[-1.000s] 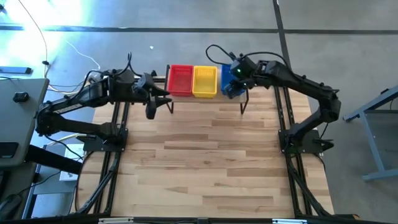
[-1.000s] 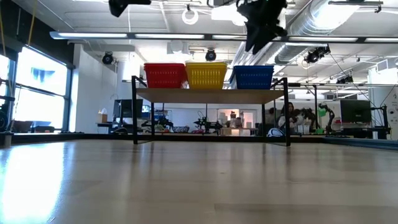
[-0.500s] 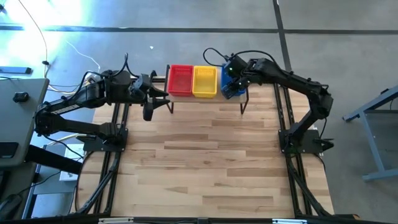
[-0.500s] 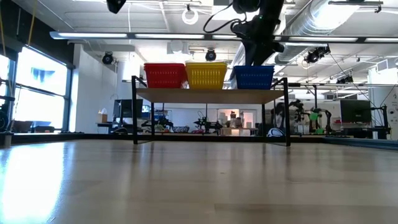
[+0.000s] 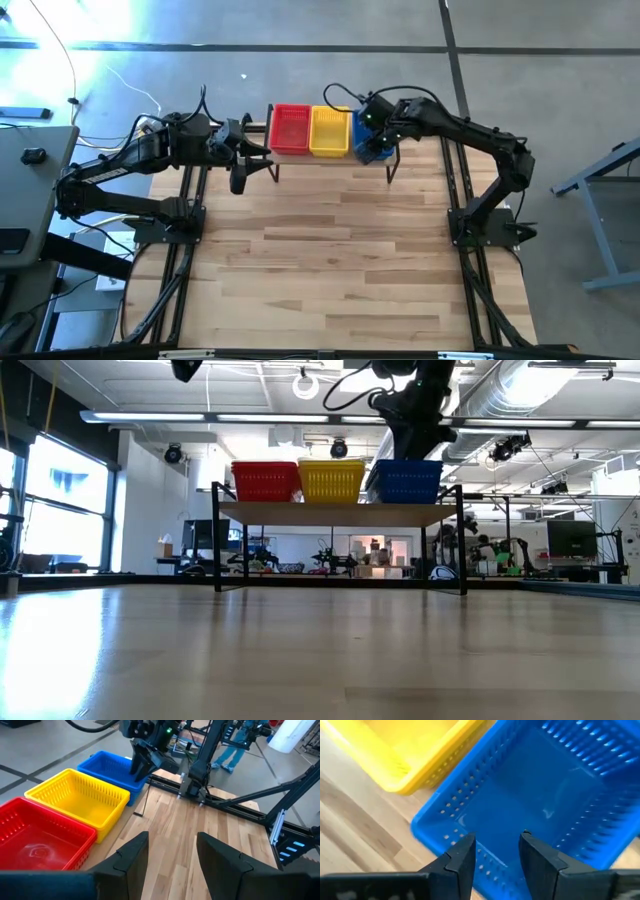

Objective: Stack baskets on shelf by color
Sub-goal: Adjust the blue bins, then return to Home Position

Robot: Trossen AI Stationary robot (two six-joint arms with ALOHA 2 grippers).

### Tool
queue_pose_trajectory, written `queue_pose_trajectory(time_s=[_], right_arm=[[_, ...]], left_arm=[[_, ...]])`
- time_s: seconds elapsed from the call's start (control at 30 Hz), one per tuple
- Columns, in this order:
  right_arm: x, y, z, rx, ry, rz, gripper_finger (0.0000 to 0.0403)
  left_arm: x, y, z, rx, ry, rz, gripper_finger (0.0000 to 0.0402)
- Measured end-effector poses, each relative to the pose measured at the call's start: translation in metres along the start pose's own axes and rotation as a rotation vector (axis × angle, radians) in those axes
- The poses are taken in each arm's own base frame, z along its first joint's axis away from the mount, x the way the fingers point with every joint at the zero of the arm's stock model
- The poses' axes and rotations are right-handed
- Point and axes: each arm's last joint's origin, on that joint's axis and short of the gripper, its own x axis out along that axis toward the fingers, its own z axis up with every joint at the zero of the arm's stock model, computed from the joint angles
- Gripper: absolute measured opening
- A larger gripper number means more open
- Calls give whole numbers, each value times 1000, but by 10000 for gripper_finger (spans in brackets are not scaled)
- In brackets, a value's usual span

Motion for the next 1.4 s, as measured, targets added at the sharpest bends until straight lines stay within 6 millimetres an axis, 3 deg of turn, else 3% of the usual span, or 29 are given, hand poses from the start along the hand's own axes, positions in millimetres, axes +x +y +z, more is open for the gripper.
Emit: queue_pose_trajectory(time_s=[0.23,0.4,0.53,0.9,1.4], right_arm=[[-4,-1,3,5,-31,-26,135],[-27,1,11,15,-96,-37,135],[-50,13,14,-3,-171,-15,135],[-81,55,-2,-95,-308,32,135],[-108,67,-12,-36,-412,150,135]], left_arm=[[0,0,0,-1,0,0,158],[-6,-3,-3,38,13,8,158],[-10,-9,-11,76,14,9,158],[-14,-6,-84,56,-103,-122,158],[-36,15,-159,33,-301,-186,158]])
